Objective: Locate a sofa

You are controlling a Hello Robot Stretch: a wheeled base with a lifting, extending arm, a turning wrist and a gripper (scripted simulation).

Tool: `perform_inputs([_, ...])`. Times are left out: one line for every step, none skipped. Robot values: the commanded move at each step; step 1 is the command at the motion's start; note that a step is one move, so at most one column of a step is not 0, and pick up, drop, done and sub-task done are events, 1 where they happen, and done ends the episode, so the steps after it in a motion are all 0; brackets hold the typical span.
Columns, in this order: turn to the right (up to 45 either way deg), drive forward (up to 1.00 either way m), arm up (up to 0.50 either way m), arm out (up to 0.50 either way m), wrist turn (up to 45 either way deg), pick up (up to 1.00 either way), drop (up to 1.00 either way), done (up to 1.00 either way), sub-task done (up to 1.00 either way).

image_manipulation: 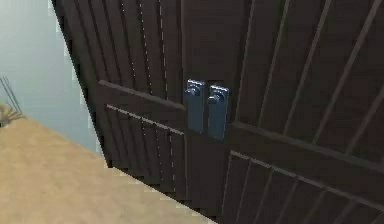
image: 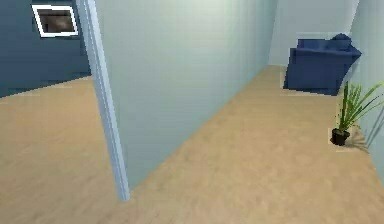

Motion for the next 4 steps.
perform_inputs([24.0,0.0,0.0,0.0,0.0,0.0,0.0,0.0,0.0])
perform_inputs([0.0,1.0,0.0,0.0,0.0,0.0,0.0,0.0,0.0])
perform_inputs([0.0,1.0,0.0,0.0,0.0,0.0,0.0,0.0,0.0])
perform_inputs([0.0,0.4,0.0,0.0,0.0,0.0,0.0,0.0,0.0])
